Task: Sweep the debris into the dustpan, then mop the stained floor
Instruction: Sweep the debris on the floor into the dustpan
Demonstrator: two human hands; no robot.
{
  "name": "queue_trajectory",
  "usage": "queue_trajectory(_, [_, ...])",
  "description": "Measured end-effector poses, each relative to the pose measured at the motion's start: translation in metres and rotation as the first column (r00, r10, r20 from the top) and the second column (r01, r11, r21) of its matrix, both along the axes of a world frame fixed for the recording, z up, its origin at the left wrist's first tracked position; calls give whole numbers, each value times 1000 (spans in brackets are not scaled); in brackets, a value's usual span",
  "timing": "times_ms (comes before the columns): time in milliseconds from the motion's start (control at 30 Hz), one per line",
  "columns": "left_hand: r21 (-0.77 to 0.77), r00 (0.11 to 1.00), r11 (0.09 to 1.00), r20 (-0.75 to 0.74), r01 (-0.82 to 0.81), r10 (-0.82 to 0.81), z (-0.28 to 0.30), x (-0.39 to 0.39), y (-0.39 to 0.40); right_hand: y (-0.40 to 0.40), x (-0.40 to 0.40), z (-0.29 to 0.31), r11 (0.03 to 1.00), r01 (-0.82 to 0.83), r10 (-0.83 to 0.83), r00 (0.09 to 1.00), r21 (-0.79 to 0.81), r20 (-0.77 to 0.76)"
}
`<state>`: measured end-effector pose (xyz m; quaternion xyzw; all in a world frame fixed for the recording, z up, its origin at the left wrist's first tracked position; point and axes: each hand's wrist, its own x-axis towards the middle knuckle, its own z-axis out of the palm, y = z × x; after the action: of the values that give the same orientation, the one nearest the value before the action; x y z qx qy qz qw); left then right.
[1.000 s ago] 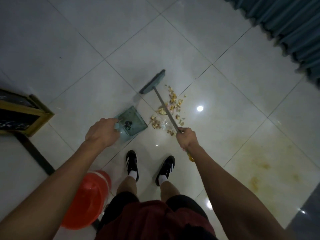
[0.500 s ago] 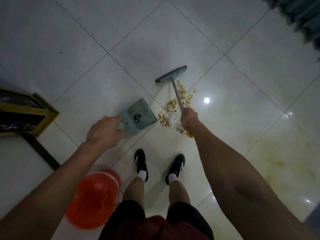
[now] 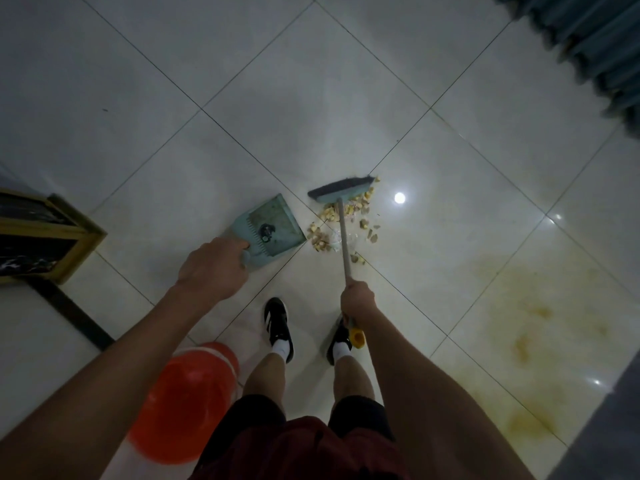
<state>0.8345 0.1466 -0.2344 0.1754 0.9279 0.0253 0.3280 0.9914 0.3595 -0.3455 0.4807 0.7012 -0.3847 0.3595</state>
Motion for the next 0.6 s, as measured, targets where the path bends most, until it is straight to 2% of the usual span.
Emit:
queue_trajectory(133, [8,1000,1000,-14,16,-16,6,12,7,-20,21,7,998,-48,47,999,-51,-11])
queue_trajectory(200, [12,1000,1000,-20,-1,1,8,17,10,-28,30,11,995,22,-26,999,-99,-40])
queue_trajectory(467, [26,1000,1000,-28,2,-1,8,29,12,-19,42,28,977,214,-213,967,-6,-138])
queue_trajectory(600, [23,1000,1000,-27,-11,11,7,33,19,-4,38,34,975,221,-214,958,14,-194])
